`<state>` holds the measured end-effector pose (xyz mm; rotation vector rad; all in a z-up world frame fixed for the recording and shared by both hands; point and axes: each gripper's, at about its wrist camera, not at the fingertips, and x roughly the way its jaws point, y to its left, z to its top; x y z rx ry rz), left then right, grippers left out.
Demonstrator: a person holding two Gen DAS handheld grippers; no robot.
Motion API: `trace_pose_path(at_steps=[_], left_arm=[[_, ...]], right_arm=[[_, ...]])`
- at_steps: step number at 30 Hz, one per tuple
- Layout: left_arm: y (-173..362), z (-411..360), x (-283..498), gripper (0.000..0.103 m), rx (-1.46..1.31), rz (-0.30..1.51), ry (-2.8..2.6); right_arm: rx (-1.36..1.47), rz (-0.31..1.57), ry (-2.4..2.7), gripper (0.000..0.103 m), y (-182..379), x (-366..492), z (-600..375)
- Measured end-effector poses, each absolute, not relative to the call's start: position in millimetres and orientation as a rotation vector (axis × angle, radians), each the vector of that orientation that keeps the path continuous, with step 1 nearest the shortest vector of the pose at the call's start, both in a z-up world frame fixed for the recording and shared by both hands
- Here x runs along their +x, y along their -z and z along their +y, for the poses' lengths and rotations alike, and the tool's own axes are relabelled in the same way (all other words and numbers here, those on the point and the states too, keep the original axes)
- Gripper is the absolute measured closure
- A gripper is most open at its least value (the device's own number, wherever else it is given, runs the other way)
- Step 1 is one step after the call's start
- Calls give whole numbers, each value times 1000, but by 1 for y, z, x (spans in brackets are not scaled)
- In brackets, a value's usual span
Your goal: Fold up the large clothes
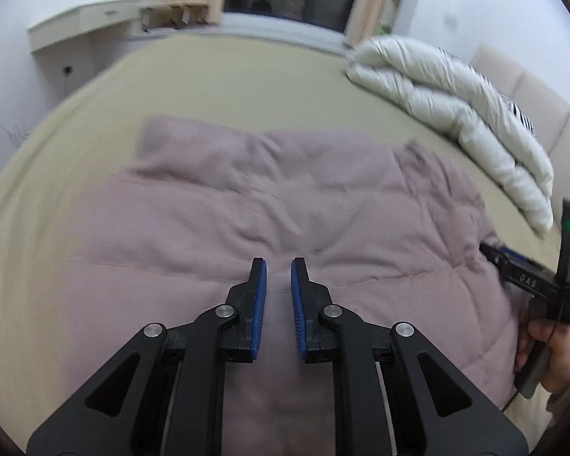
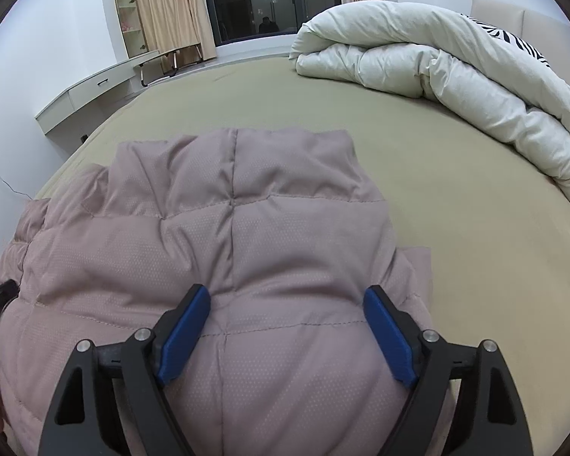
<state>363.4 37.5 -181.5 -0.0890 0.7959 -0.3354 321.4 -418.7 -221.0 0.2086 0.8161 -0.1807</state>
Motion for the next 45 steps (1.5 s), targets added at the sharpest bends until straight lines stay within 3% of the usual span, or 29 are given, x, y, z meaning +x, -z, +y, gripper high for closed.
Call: trace_pose_path(at_steps=[2, 3, 4, 6, 12, 16, 26, 38, 45], left_arm=[[159, 74, 347, 89, -150, 727, 282], [152, 92, 343, 81, -175, 713, 261], [150, 106, 340, 55, -193, 712, 250], [150, 136, 342, 14, -247, 716, 233], [202, 193, 358, 14, -478, 926, 305], [242, 186, 364, 14, -510, 1040, 388], [278, 180, 396, 14, -657, 1118, 540], [309, 179, 445, 15, -759, 1167, 630], [325, 167, 485, 43, -863, 1184, 656]], right_arm=[[243, 795, 172, 9, 206, 311, -425], [270, 763, 163, 4, 199, 303, -429], [300, 716, 151, 0, 191, 293, -435], [329, 656, 128, 0, 177, 278, -447], [449, 744, 39, 0, 180, 275, -490], [575, 808, 25, 0, 200, 270, -514], [733, 999, -144, 0, 255, 296, -526], [810, 1014, -367, 5, 279, 322, -502], [865, 990, -410, 6, 287, 337, -504]])
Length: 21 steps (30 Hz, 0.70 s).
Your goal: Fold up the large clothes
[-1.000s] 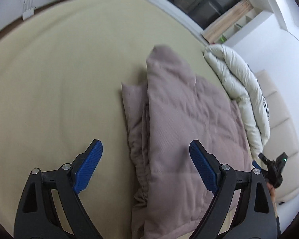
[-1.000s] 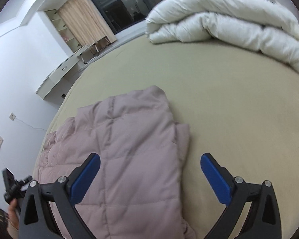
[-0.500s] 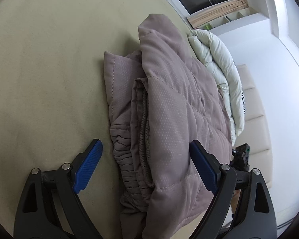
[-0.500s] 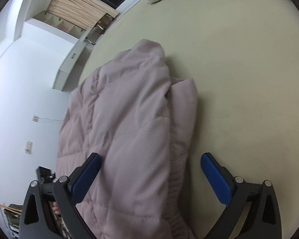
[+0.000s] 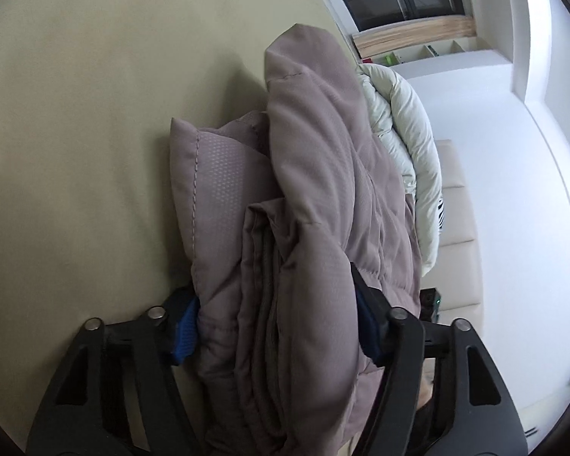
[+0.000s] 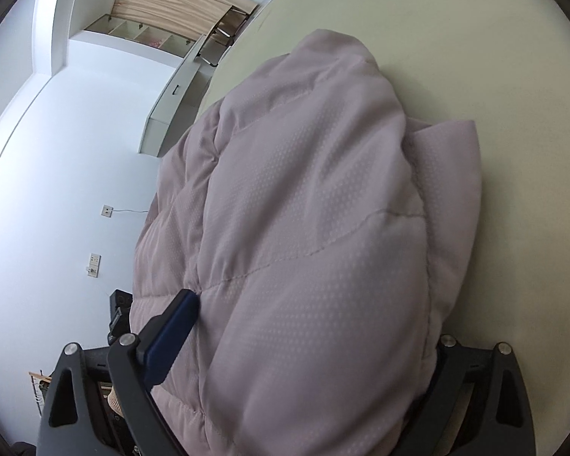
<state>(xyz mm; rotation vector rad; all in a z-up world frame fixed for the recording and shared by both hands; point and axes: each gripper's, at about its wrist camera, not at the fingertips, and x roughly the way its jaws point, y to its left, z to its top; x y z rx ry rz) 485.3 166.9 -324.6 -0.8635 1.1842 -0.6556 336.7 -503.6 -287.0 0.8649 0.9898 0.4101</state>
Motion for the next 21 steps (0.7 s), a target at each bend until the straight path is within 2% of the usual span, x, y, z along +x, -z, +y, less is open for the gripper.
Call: trace_pose_path(at_steps=[3, 5, 7, 10, 12, 16, 21], left_arm=[[329, 165, 490, 53, -854, 1179, 652], [328, 166, 491, 61, -853, 1168, 660], [322, 170, 487, 67, -846, 1161, 659], [305, 172, 475, 71, -818, 1145, 657], [291, 175, 465, 72, -803, 1133, 663], [269, 188, 436, 72, -792, 1109, 698], [246, 214, 385, 73, -790, 1105, 708]], right_arm=[[838, 999, -403, 12, 287, 336, -503], [808, 1001, -390, 20, 282, 333, -500], [778, 989, -382, 34, 273, 325, -497], [737, 977, -358, 48, 253, 315, -489], [708, 967, -346, 54, 236, 307, -483], [675, 940, -358, 59, 205, 285, -465], [667, 957, -384, 60, 181, 239, -438]])
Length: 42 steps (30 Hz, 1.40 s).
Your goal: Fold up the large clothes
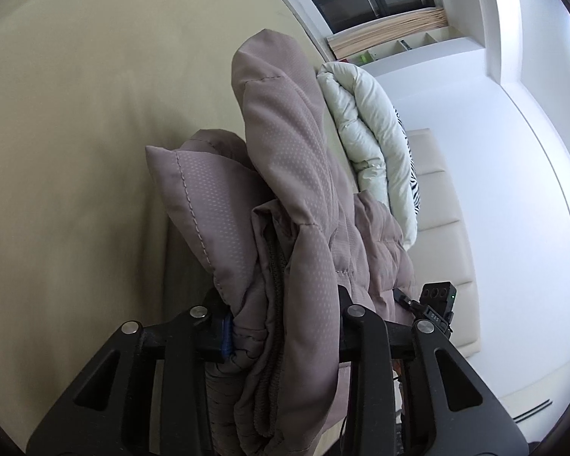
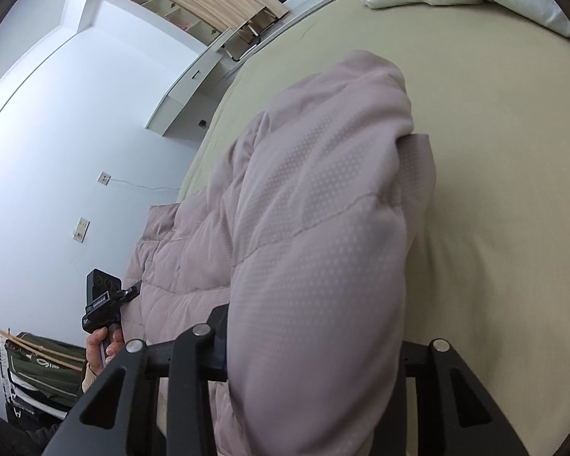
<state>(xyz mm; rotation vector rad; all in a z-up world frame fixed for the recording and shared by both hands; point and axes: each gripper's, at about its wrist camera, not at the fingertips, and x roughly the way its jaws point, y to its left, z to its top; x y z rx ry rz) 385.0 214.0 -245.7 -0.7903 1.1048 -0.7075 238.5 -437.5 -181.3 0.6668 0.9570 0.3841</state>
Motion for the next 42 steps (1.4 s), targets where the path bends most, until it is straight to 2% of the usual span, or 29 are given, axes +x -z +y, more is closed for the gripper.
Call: trace_pose_path(at_steps=[8, 11, 14, 16, 18, 22, 24, 30, 34, 37, 39, 41, 42], left_arm=[[210, 251, 278, 72, -750, 1088, 722], [225, 257, 255, 72, -751, 1130, 703], [269, 257, 249, 69, -730, 1214, 629], [302, 263, 251, 59, -797, 1254, 606], [323, 270, 252, 56, -874, 1234, 619], [325, 271, 254, 51, -864, 1236, 593], [325, 278, 246, 50, -877, 1237, 598], [288, 280, 224, 44, -769, 1147, 503], [247, 289, 190, 42, -573, 1046, 385], [189, 278, 153, 42, -350, 901, 267], [142, 264, 119, 42, -196, 740, 196], [101, 243, 84, 32, -94, 601, 165], [84, 229, 67, 19, -62, 547, 158]], right_arm=[[756, 934, -448, 60, 167, 139, -409], [799, 962, -440, 60, 186, 115, -405], [819, 1032, -371, 58, 225, 101, -406], [826, 1044, -339, 48, 251, 97, -409], [877, 1011, -334, 43, 266, 97, -413], [843, 972, -314, 32, 275, 98, -405], [890, 970, -325, 31, 280, 95, -408], [946, 940, -208, 24, 262, 55, -437], [824, 891, -21, 22, 227, 9, -451], [686, 829, 97, 20, 193, -21, -444], [587, 768, 145, 18, 165, -38, -430], [469, 697, 186, 12, 138, -51, -414], [411, 651, 206, 5, 124, -58, -405]])
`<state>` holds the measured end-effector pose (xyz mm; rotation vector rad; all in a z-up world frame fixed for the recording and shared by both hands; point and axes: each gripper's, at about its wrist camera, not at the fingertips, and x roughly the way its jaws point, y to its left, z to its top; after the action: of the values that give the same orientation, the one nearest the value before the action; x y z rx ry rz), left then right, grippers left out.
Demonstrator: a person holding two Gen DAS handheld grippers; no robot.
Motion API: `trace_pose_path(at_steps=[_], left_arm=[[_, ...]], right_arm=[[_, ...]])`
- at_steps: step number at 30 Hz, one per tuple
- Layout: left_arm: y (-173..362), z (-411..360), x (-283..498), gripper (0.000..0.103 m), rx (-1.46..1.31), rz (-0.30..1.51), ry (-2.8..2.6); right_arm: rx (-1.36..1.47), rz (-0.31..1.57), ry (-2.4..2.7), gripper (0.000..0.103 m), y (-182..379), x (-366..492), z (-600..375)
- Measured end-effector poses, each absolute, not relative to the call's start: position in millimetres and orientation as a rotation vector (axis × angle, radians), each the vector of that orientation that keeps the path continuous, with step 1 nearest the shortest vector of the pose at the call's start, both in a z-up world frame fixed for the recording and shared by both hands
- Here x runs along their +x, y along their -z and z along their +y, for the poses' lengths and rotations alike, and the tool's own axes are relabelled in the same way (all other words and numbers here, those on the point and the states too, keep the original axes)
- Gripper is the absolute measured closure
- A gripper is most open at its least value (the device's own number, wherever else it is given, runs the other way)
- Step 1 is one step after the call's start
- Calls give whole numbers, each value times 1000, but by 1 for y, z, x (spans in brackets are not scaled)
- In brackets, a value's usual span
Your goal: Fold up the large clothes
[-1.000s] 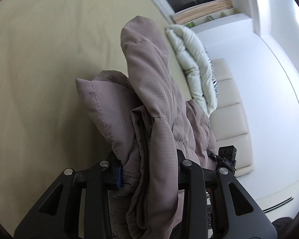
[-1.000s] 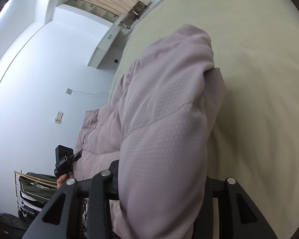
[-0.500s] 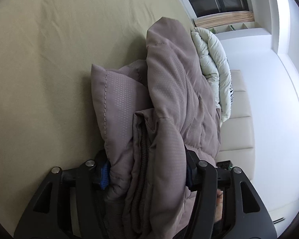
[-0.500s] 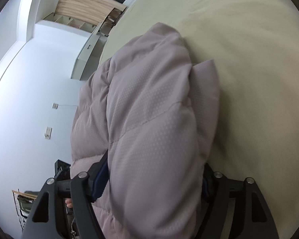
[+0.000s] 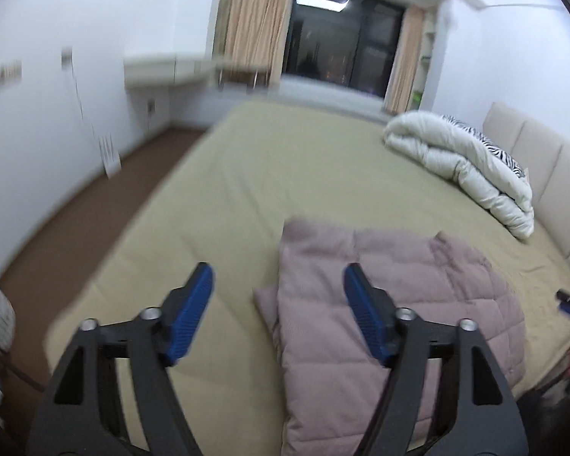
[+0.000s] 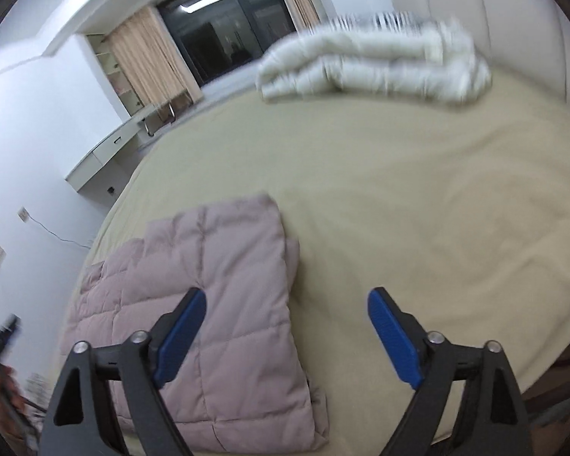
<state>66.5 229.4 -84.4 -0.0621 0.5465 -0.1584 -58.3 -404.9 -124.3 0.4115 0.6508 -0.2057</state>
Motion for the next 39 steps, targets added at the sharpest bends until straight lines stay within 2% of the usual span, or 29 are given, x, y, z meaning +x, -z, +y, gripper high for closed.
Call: trace_pose_path(at_steps=[1, 3, 4, 8, 13, 16, 21, 26, 34, 39], left_arm=[[67, 213, 49, 11, -27, 484, 146], [39, 189, 18, 7, 21, 363, 124], [27, 178, 4, 1, 39, 317, 106], [-29, 149, -30, 0, 59, 178, 45], [-78, 127, -47, 0, 83, 222, 0], [-89, 122, -43, 0, 68, 317, 5], [-75, 97, -33, 0, 53, 520, 30], [-22, 73, -9, 0, 86, 694, 49], [40, 58, 2, 0, 123, 810, 52], [51, 64, 7, 0, 134, 836, 41]], right_arm=[[347, 581, 221, 0, 107, -67, -391], [269, 449, 232, 0, 79, -83, -376], [236, 390, 237, 0, 66, -90, -367], [144, 297, 299, 0, 15, -88, -333], [165, 201, 259, 0, -39, -109, -319], [180, 234, 236, 0, -64, -114, -311], [225, 481, 217, 0, -65, -103, -295], [264, 647, 224, 0, -29, -97, -273], [188, 781, 233, 0, 13, -90, -241], [140, 802, 242, 0, 18, -90, -231]])
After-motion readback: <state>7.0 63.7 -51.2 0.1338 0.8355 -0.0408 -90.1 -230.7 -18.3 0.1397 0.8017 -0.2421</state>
